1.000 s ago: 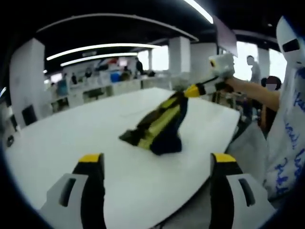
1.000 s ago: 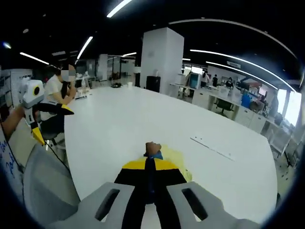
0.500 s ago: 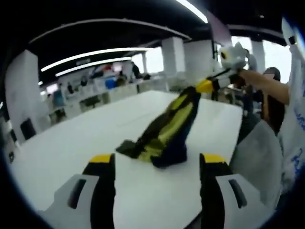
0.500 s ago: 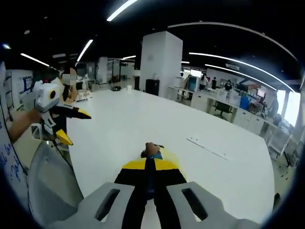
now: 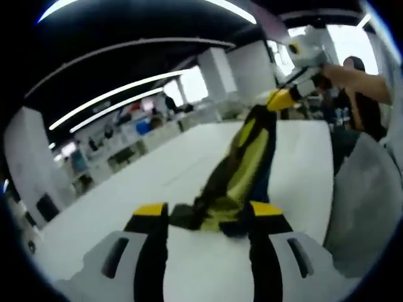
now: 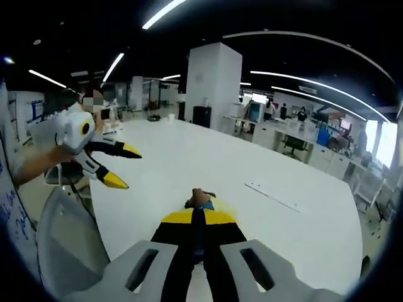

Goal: Fold the garment on the visible template until the final outline fits inside the template.

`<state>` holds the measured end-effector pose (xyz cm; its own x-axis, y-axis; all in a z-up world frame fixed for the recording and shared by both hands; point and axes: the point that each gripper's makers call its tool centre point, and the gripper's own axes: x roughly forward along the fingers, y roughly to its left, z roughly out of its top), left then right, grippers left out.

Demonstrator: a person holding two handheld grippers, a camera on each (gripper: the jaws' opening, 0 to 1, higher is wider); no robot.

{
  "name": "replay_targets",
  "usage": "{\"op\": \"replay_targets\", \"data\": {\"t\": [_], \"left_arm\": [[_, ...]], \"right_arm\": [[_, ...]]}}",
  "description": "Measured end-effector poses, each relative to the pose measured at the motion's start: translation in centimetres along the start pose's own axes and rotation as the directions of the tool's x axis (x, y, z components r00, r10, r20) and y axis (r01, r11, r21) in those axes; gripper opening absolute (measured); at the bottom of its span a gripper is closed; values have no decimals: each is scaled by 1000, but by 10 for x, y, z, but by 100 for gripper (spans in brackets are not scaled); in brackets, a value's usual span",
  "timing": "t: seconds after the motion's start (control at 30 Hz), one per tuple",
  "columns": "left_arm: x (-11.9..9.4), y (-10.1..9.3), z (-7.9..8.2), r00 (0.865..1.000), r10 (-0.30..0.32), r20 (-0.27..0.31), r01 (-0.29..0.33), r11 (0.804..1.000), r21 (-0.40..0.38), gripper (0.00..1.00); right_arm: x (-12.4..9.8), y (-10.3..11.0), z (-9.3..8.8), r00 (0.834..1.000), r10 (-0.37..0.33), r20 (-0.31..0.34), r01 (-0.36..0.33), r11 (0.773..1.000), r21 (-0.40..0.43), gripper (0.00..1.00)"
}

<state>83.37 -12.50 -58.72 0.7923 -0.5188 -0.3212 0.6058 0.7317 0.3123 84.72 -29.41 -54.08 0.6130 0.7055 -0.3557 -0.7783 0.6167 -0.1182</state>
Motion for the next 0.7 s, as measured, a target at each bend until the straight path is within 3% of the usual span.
{"op": "replay_targets", "data": {"t": [0.13,0.23,0.37,0.53,0.7], "left_arm": [[19,8,4,998,50,48,-53,997,63,32],[35,6,-1,999,33,20,-35,996,84,34],[51,1,1,1000,14,21,-17,995,100,29],[77,-12,-6,999,-45,-20,47,989,137,29],[100,-10,-11,998,-46,-33,51,986,156,25]], "right_arm": [[0,-1,0,1000,-1,4,1,1000,3,3],[0,-2,-1,1000,-2,5,2,1000,5,3],[-1,-3,-1,1000,-2,7,2,1000,10,3],[-4,-4,-2,1000,0,13,0,1000,19,3],[-5,-3,-2,1000,8,22,-8,999,33,3]]}}
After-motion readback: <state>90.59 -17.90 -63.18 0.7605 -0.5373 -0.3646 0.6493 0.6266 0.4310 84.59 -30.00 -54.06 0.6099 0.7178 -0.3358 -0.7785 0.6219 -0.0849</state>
